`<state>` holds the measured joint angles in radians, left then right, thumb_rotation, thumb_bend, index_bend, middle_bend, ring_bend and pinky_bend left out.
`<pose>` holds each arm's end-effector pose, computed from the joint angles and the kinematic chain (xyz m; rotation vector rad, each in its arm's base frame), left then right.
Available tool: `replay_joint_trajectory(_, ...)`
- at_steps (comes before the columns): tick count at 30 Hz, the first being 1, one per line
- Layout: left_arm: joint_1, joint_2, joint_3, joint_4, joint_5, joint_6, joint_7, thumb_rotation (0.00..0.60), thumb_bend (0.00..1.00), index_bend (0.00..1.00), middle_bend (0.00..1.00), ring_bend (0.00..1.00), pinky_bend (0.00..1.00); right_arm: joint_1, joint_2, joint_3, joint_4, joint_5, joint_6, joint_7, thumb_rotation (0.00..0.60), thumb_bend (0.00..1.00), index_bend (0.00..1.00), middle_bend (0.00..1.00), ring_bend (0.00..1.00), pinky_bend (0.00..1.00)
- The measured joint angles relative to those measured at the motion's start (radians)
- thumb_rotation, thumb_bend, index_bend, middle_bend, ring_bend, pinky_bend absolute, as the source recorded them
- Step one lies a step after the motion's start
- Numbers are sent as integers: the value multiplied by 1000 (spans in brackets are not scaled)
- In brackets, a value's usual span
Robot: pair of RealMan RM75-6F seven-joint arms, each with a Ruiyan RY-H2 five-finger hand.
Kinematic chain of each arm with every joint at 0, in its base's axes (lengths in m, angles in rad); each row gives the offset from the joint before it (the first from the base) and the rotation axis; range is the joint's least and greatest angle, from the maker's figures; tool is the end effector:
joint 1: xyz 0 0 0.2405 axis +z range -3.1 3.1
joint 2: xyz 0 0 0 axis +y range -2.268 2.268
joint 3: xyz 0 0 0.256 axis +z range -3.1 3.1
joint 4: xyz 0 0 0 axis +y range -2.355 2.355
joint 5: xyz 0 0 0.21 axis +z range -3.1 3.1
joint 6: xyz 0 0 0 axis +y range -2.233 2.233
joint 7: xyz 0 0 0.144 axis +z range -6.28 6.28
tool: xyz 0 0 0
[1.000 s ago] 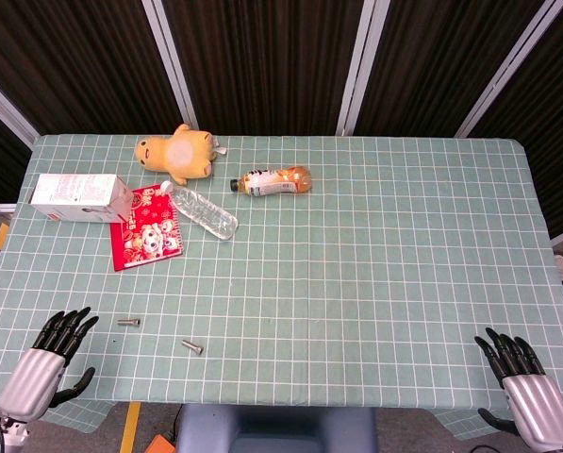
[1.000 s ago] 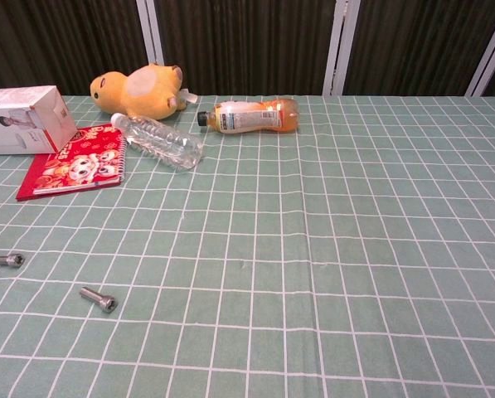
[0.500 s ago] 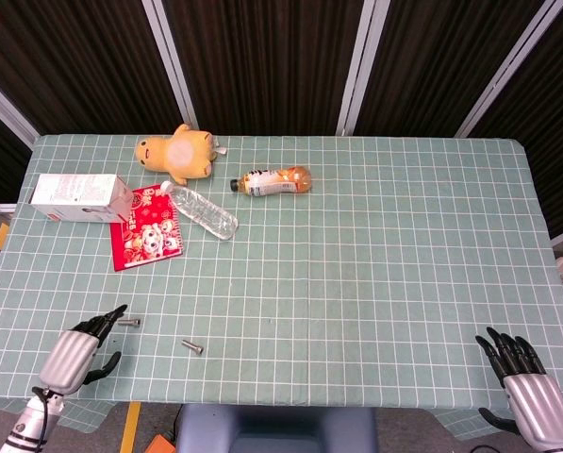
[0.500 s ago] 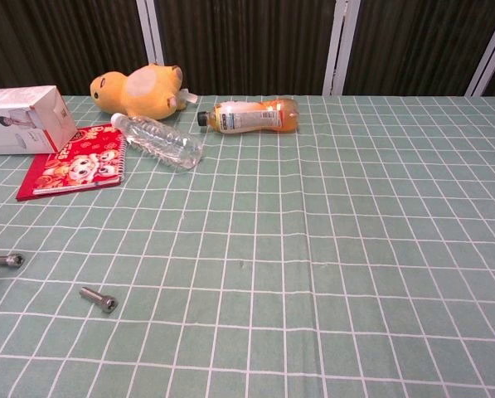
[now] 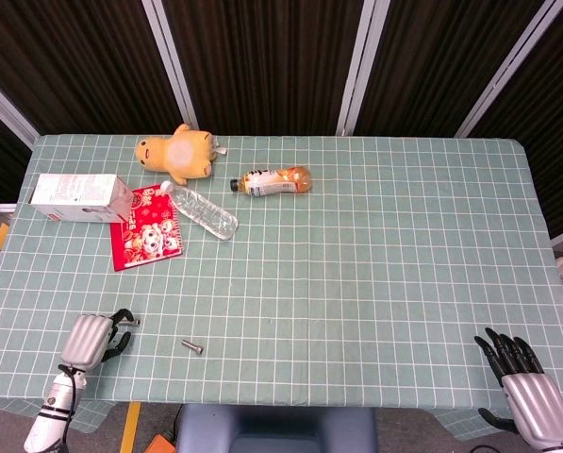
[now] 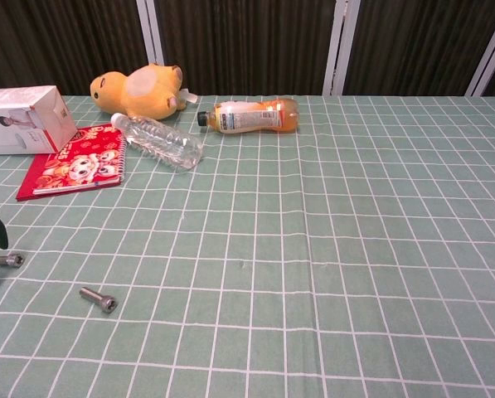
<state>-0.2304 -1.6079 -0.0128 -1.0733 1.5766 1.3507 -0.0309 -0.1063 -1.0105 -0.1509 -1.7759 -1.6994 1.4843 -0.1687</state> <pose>-0.3201 0.2222 0.0162 -1.6259 -0.8843 -0.9091 -0.2969 -0.0774 0.1455 1.5762 -1.0197 0.6703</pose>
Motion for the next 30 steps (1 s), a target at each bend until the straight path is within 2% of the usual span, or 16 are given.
replay_joint_trajectory(9,-22,-51,-14,102,-40,-40,-4,600,415,457,1000,1000,1000,1,-1,1,0,4,-2,-2,600,158,0,0,0,0)
replay_joint_trajectory(30,-33,-51,-19,110,-100,-99,23,600,422,499,1000,1000,1000,2,-4,2,0,10,-5,-7,600,158,0,0,0,0)
